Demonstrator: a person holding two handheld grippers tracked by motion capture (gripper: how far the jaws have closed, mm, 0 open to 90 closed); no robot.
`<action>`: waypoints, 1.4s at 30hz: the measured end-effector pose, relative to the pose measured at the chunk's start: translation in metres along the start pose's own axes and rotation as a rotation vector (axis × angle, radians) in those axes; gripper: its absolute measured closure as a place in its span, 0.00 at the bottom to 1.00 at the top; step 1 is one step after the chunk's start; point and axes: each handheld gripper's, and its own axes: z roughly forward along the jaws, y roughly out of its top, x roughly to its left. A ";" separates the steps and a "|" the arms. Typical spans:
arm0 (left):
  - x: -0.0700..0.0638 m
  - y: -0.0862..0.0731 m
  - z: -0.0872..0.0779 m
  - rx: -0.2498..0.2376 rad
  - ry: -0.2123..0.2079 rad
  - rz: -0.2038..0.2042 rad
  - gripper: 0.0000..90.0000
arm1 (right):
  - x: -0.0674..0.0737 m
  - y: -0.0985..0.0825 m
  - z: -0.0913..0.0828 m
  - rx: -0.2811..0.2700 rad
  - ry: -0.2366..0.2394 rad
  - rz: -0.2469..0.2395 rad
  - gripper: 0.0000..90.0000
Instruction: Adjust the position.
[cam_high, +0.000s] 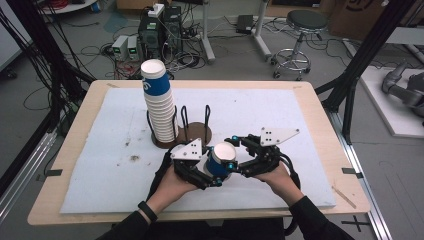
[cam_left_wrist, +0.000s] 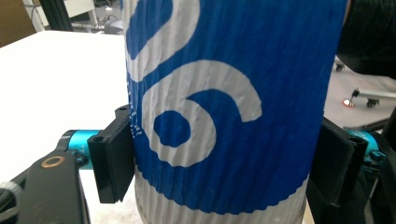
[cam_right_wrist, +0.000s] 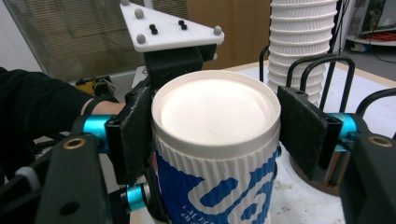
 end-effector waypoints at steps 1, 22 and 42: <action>0.001 0.002 -0.001 0.009 0.002 0.006 0.24 | 0.000 0.001 -0.001 0.009 -0.002 0.008 0.26; -0.002 0.041 0.008 0.496 0.046 0.143 0.26 | -0.004 0.019 -0.001 0.316 -0.031 -0.040 0.22; 0.009 0.037 -0.019 0.106 0.063 0.065 0.17 | -0.021 0.011 -0.016 0.147 0.032 0.033 0.33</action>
